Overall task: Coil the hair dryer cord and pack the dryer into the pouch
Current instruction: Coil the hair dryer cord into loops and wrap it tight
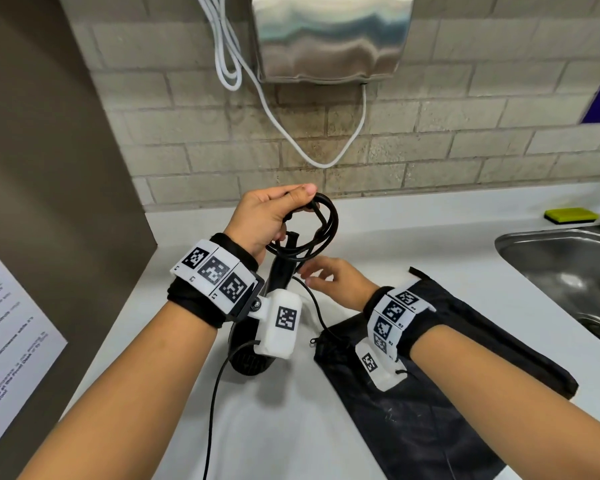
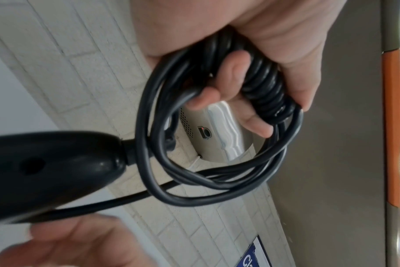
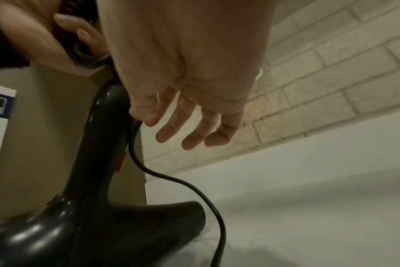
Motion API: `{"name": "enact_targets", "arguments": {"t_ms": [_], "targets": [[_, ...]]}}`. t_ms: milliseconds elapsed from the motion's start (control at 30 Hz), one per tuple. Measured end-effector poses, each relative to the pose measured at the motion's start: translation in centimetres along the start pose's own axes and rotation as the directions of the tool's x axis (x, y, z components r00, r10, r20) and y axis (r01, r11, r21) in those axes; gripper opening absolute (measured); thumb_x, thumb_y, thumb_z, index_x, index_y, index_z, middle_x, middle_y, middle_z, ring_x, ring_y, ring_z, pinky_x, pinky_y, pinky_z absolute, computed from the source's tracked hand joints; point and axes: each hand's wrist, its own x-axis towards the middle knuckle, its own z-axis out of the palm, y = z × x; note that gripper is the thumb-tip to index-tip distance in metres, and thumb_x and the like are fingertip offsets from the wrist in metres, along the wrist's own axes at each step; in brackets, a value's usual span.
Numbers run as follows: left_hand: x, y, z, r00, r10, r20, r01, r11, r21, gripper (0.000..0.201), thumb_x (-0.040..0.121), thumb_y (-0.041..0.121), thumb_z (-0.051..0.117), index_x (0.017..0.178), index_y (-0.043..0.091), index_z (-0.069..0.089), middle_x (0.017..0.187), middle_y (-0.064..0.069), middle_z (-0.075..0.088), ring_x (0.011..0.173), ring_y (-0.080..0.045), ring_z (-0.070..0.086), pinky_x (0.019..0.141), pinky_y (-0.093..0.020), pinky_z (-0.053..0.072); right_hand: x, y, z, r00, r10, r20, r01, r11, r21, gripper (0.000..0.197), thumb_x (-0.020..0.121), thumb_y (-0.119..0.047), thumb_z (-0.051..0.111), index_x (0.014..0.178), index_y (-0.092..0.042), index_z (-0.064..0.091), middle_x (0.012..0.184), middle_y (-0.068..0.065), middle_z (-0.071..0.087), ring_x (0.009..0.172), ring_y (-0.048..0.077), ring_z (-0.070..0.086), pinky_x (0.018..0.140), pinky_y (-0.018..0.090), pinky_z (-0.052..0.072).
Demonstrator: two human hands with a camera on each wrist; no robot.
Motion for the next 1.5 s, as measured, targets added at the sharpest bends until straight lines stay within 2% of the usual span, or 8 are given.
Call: {"name": "enact_targets", "arguments": {"t_ms": [167, 533, 733, 867, 967, 1133, 1267, 1500], "targets": [[-0.2, 0.4, -0.4, 1.0, -0.004, 0.002, 0.004, 1.0, 0.02, 0.01, 0.088, 0.016, 0.057, 0.085, 0.011, 0.065, 0.074, 0.001, 0.067, 0.039, 0.004, 0.051, 0.038, -0.014, 0.021, -0.9, 1.7, 0.8, 0.928, 0.281, 0.246, -0.198, 0.929, -0.314, 0.041, 0.08, -0.015, 0.067, 0.118, -0.016, 0.054, 0.097, -0.002, 0.056, 0.081, 0.014, 0.053, 0.077, 0.022, 0.039], [-0.5, 0.5, -0.8, 1.0, -0.001, 0.005, 0.0, 0.998, 0.059, 0.012, 0.089, 0.019, 0.055, 0.087, 0.014, 0.064, 0.082, -0.005, 0.063, 0.033, 0.005, 0.045, 0.041, -0.015, 0.021, -1.1, 4.2, 2.1, 0.837, 0.517, 0.178, -0.258, 0.661, -0.704, 0.027, 0.085, -0.011, 0.055, 0.108, 0.001, 0.062, 0.113, 0.017, 0.063, 0.103, 0.03, 0.059, 0.076, 0.028, 0.045], [-0.4, 0.5, -0.8, 1.0, 0.007, 0.006, -0.008, 0.999, 0.04, 0.012, 0.09, 0.018, 0.054, 0.085, 0.013, 0.065, 0.078, -0.003, 0.063, 0.034, 0.004, 0.047, 0.038, -0.013, 0.022, 0.1, 3.7, 0.4, 0.92, 0.392, 0.002, -0.349, 0.82, -0.455, 0.023, 0.091, -0.006, 0.041, 0.113, -0.007, 0.049, 0.11, 0.017, 0.059, 0.087, 0.027, 0.055, 0.074, 0.028, 0.041], [-0.3, 0.5, -1.0, 1.0, 0.008, 0.008, -0.008, 1.0, 0.029, 0.013, 0.089, 0.018, 0.054, 0.084, 0.014, 0.066, 0.07, 0.003, 0.065, 0.033, 0.003, 0.044, 0.038, -0.014, 0.022, 0.6, 2.0, -1.3, 0.961, 0.198, -0.193, -0.243, 0.938, -0.248, 0.024, 0.096, -0.004, 0.032, 0.117, -0.006, 0.043, 0.072, 0.005, 0.05, 0.057, 0.017, 0.043, 0.053, 0.021, 0.033], [-0.2, 0.4, -1.1, 1.0, 0.01, 0.014, -0.01, 1.0, 0.026, 0.014, 0.09, 0.018, 0.054, 0.085, 0.014, 0.066, 0.065, 0.009, 0.067, 0.032, 0.002, 0.042, 0.039, -0.015, 0.022, 1.5, 0.6, -2.7, 0.923, 0.118, -0.367, -0.182, 0.972, -0.145, 0.024, 0.096, -0.003, 0.031, 0.117, -0.003, 0.042, 0.074, 0.006, 0.047, 0.055, 0.006, 0.038, 0.047, 0.02, 0.026], [-0.1, 0.3, -1.2, 1.0, 0.015, 0.003, -0.015, 1.0, 0.027, 0.015, 0.09, 0.017, 0.053, 0.085, 0.014, 0.066, 0.068, 0.006, 0.067, 0.033, 0.003, 0.044, 0.04, -0.015, 0.023, 2.1, -1.7, -4.5, 0.77, -0.033, -0.637, 0.039, 0.999, -0.005, 0.024, 0.092, 0.005, 0.034, 0.107, -0.001, 0.052, 0.098, 0.007, 0.04, 0.073, 0.01, 0.044, 0.071, 0.017, 0.036], [0.1, 0.2, -1.3, 0.999, 0.03, -0.014, -0.029, 0.999, 0.039, 0.014, 0.09, 0.016, 0.054, 0.084, 0.013, 0.067, 0.065, 0.007, 0.067, 0.035, 0.003, 0.045, 0.038, -0.013, 0.022, 1.8, -3.4, -5.2, 0.679, -0.086, -0.729, 0.203, 0.976, 0.073, 0.027, 0.087, 0.005, 0.049, 0.094, -0.018, 0.06, 0.09, -0.002, 0.047, 0.078, 0.015, 0.054, 0.075, 0.026, 0.049], [0.4, 0.1, -1.7, 0.996, 0.046, -0.07, -0.041, 0.997, 0.063, 0.013, 0.088, 0.018, 0.057, 0.086, 0.011, 0.067, 0.08, -0.004, 0.066, 0.035, 0.001, 0.039, 0.037, -0.013, 0.022, 0.7, -6.9, -5.8, 0.697, -0.009, -0.717, 0.357, 0.871, 0.336, 0.033, 0.086, 0.009, 0.048, 0.077, -0.023, 0.048, 0.074, -0.004, 0.053, 0.067, 0.005, 0.056, 0.066, 0.023, 0.052]]}}
